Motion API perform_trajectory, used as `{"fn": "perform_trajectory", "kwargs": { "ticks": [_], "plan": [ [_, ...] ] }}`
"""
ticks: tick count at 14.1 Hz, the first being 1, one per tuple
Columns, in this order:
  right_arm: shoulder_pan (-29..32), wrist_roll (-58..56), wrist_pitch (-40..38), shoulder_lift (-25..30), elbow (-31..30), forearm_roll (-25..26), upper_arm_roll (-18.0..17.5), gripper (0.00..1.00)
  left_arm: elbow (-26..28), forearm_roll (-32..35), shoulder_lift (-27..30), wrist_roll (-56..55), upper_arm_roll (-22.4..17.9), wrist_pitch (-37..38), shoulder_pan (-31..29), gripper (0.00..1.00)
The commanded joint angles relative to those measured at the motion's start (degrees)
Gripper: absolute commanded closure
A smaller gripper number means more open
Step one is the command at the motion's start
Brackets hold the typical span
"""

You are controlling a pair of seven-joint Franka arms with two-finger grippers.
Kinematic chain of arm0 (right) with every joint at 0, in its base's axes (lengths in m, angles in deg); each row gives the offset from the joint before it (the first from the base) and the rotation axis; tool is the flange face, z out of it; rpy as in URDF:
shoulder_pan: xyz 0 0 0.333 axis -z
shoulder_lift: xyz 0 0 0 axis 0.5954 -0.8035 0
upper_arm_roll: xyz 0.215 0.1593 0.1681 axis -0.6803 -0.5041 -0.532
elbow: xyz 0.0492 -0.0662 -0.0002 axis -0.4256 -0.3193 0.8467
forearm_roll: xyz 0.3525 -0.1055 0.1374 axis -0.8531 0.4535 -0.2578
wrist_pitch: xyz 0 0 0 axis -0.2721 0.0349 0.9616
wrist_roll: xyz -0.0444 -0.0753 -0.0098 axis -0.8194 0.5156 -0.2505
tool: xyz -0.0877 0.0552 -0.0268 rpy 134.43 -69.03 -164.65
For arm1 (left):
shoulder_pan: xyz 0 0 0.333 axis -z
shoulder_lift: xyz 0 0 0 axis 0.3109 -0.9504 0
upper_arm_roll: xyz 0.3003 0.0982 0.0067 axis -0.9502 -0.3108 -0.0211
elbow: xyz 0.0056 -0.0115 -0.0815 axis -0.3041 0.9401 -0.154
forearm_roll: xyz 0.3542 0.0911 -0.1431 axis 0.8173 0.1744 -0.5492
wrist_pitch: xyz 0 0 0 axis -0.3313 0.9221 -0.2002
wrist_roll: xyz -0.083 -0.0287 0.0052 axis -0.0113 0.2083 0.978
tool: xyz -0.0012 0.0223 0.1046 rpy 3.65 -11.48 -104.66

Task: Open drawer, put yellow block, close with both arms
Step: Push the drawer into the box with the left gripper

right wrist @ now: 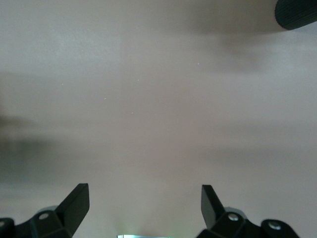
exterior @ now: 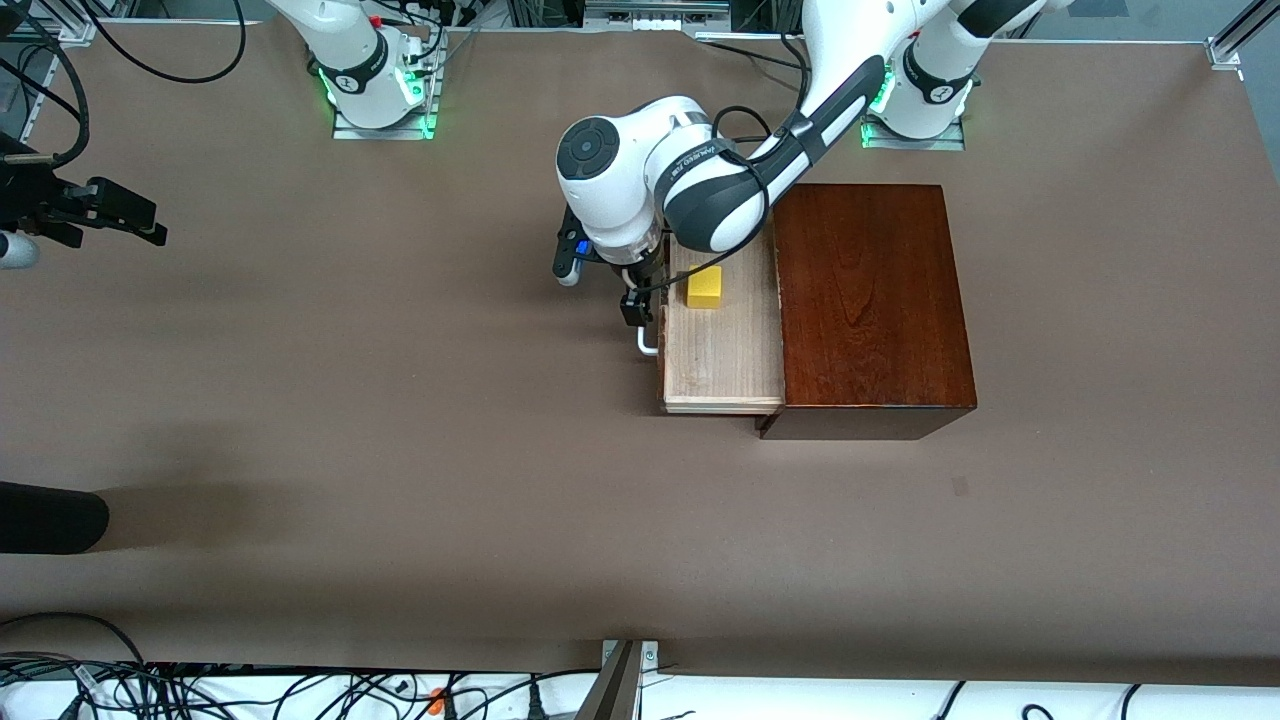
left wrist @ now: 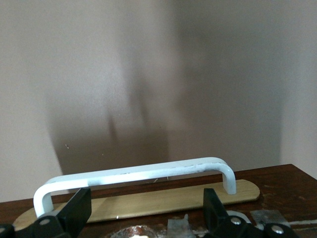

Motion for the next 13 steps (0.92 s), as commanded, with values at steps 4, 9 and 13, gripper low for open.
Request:
{"fn": "perform_trajectory", "kwargs": {
  "ticks": [4, 9, 13],
  "plan": [
    [1.16, 0.44, -0.69, -0.10, 0.40, -0.89, -0.88, 0.00, -0.51, 1.64, 1.50, 1.00, -0.87, 8.49, -1.86, 0.00],
    [1.16, 0.53, -0.69, -0.10, 0.40, -0.89, -0.88, 0.00, -0.07, 1.64, 2.29, 0.91, -0.95, 12.89, -3.45, 0.00],
    [1.25, 0.53, -0.69, -0.10, 0.40, -0.89, -0.88, 0.00, 0.55, 1.64, 2.47, 1.00, -0.95, 14.39, -6.08, 0.00]
  ]
}}
